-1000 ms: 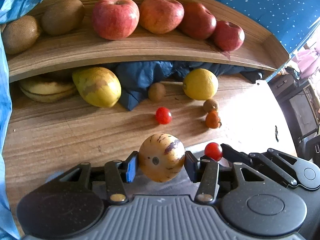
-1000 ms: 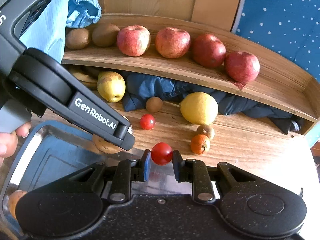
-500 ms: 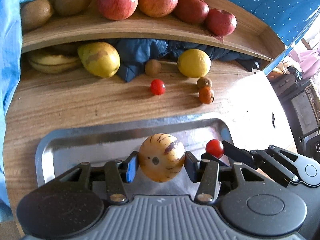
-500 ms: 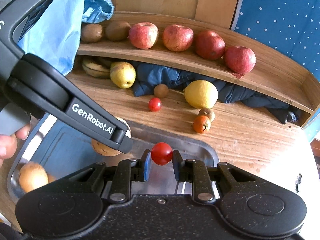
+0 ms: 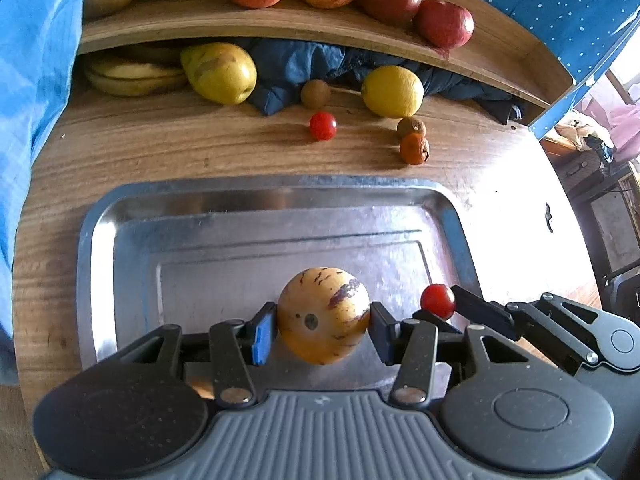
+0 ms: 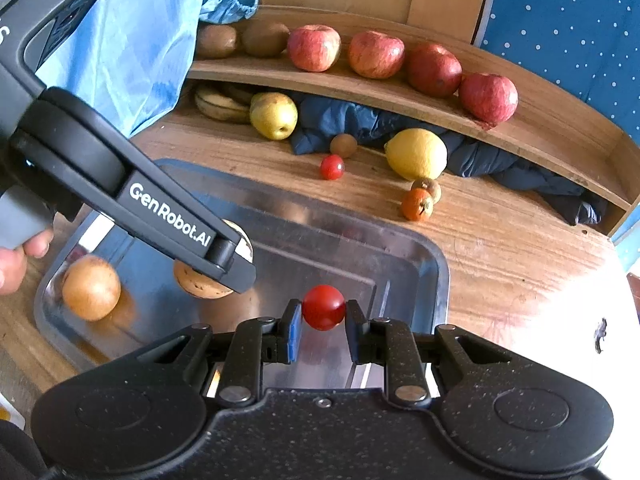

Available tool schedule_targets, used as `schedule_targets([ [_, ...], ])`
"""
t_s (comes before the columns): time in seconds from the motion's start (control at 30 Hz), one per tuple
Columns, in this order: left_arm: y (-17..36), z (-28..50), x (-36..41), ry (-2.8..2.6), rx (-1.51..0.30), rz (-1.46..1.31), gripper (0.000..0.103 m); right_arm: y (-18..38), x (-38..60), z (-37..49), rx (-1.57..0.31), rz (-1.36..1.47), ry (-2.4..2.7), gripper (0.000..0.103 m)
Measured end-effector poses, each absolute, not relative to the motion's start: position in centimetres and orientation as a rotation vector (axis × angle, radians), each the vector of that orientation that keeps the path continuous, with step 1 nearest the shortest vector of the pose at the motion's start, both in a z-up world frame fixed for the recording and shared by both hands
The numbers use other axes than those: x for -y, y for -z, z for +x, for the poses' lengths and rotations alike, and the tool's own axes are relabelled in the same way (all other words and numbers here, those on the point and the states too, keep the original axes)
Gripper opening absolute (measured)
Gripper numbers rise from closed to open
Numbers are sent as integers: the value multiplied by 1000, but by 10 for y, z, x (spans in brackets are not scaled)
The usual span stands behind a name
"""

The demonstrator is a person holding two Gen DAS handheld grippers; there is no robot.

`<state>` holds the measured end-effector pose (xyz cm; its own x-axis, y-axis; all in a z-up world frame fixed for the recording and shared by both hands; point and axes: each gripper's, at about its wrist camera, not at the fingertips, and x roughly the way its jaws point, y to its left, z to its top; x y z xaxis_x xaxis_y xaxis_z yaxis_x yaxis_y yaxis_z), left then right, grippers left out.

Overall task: Organize fruits
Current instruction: 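Carry the pepino in left tool and tomato in right tool toward the tray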

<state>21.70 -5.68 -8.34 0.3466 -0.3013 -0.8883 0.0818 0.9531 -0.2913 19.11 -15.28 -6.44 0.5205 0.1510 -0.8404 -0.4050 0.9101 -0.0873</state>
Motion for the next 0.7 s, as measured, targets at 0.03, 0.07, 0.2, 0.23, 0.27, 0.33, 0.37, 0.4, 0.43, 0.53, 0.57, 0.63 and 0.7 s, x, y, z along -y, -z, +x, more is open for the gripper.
schedule_targets([
  [0.03, 84, 215, 57, 247, -1194, -211, 53, 64, 153, 189, -971, -289, -341, 24],
  [0.07, 84, 213, 56, 244, -1194, -212, 53, 64, 154, 187, -972, -290, -343, 24],
  [0.2, 87, 205, 57, 233, -1196, -210, 53, 64, 155, 178, -979, -290, -351, 24],
  [0.23, 87, 203, 57, 230, -1197, -209, 53, 65, 156, 176, -981, -291, -353, 24],
  [0.27, 87, 202, 57, 227, -1199, -207, 53, 65, 156, 174, -983, -291, -354, 24],
  [0.33, 88, 198, 57, 221, -1200, -205, 53, 66, 157, 171, -988, -291, -358, 24],
  [0.37, 89, 197, 57, 218, -1201, -203, 53, 66, 157, 169, -992, -290, -360, 24],
  [0.4, 89, 196, 56, 215, -1203, -203, 53, 67, 158, 167, -995, -291, -361, 24],
  [0.43, 89, 195, 55, 212, -1204, -203, 53, 67, 158, 165, -998, -290, -363, 24],
  [0.53, 89, 192, 54, 205, -1210, -201, 53, 68, 159, 161, -1007, -289, -371, 24],
  [0.57, 89, 191, 54, 203, -1212, -200, 53, 69, 160, 160, -1011, -287, -376, 24],
  [0.63, 88, 190, 54, 200, -1210, -198, 53, 70, 161, 157, -1018, -284, -379, 24],
  [0.7, 87, 189, 55, 199, -1210, -194, 53, 70, 161, 156, -1022, -282, -383, 24],
])
